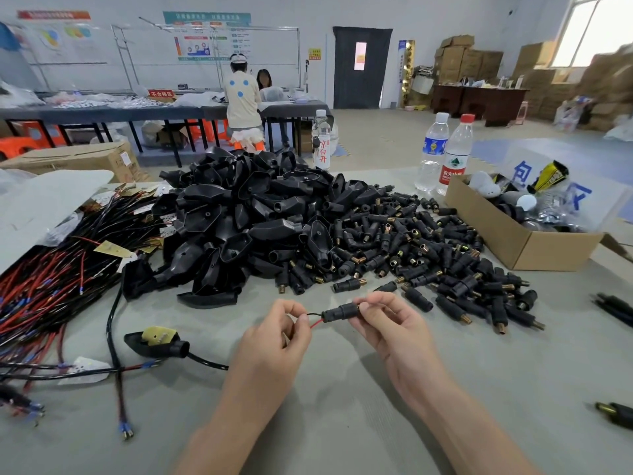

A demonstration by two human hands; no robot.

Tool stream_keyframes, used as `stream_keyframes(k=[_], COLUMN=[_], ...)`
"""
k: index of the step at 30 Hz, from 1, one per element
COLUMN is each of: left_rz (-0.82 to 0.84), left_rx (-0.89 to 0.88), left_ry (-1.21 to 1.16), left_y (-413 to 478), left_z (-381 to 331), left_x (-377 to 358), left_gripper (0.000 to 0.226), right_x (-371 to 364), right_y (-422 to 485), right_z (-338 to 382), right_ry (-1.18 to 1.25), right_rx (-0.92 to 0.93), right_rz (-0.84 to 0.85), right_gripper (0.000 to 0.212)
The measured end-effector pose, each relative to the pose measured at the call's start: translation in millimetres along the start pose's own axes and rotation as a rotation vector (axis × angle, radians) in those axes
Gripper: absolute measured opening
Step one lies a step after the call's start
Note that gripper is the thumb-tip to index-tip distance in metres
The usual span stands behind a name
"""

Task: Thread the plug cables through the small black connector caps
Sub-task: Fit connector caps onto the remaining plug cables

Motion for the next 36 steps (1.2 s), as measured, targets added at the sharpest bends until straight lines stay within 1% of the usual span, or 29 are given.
stream_keyframes(k=[3, 6, 9, 14, 17, 20, 23, 26, 27, 29, 31, 32, 34, 36], left_rz=[-0.01, 0.013, 0.049, 0.055, 0.084, 0.128, 0.189, 0.156, 0.141, 0.111, 0.089, 0.088, 0.099, 0.119], left_rx=[0.013, 0.024, -0.003, -0.052, -0.058, -0.037, -0.052, -0.072, -0.08, -0.121, -0.177, -0.192, -0.177, -0.123], left_ry=[-0.014, -0.036, 0.002, 0.133, 0.078, -0.018, -0.035, -0.011, 0.03, 0.192, 0.359, 0.389, 0.35, 0.23], left_y=[1, 1, 1, -2, -1, 1, 0, 0, 0, -1, -3, -3, -2, 0], left_z=[0, -3, -3, -7, -8, -6, -6, -9, -9, -10, -14, -15, -13, -5], left_x=[4, 5, 5, 8, 5, 4, 3, 9, 10, 13, 13, 13, 12, 11], left_gripper=[0.009, 0.018, 0.017, 0.019, 0.015, 0.014, 0.018, 0.017, 0.015, 0.013, 0.019, 0.019, 0.017, 0.015], right_x=[-4, -5, -6, -5, -9, -12, -16, -16, -16, -14, -10, -8, -6, -5], right_y=[-1, -3, -3, -3, -4, -7, -6, -4, -5, -5, -4, -3, -2, -1], right_z=[-1, -2, -2, -4, -1, 1, 2, 3, 3, 0, -1, -3, -6, -9], right_ry=[-0.009, -0.03, -0.031, -0.002, 0.012, -0.014, -0.076, -0.164, -0.19, -0.214, -0.225, -0.225, -0.182, -0.106], right_rx=[-0.001, 0.013, 0.008, -0.01, 0.009, 0.034, 0.071, 0.099, 0.101, 0.091, 0.068, 0.05, 0.003, -0.037], right_rz=[0.016, 0.01, 0.015, 0.02, 0.072, 0.123, 0.168, 0.197, 0.204, 0.204, 0.183, 0.171, 0.156, 0.147], right_gripper=[0.022, 0.031, 0.028, 0.026, 0.026, 0.036, 0.038, 0.041, 0.04, 0.036, 0.035, 0.034, 0.026, 0.018])
Point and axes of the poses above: each hand's wrist, its own y-axis towards the middle knuckle, its own x-axis out of the back of the hand, z = x × y, the point moved 7 cm from there along y, towards the middle knuckle, and after that the axes turned 15 degrees about y, right-handed, at the moved point
